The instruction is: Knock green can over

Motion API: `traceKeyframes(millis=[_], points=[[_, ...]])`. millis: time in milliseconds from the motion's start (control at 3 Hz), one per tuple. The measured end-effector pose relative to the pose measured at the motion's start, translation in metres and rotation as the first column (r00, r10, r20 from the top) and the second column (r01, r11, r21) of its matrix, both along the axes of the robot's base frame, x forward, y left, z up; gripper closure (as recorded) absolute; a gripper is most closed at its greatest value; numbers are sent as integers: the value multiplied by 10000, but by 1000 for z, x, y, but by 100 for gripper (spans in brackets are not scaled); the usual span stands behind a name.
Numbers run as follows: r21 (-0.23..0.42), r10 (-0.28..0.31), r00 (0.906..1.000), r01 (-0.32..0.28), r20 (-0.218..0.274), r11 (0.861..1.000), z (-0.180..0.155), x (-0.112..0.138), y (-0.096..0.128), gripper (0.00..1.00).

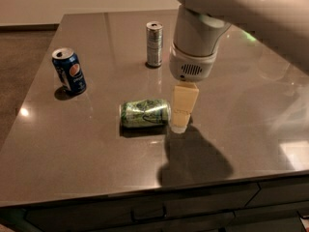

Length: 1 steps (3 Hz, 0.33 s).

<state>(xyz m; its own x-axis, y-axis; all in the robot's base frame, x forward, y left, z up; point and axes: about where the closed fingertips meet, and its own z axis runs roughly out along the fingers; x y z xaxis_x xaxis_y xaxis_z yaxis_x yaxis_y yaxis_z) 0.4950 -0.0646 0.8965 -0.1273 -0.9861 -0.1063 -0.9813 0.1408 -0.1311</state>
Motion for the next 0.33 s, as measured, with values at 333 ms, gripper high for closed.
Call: traceKeyframes(millis=[333], points=[[0, 0, 10000, 0, 1, 10000, 0, 0, 0, 0]])
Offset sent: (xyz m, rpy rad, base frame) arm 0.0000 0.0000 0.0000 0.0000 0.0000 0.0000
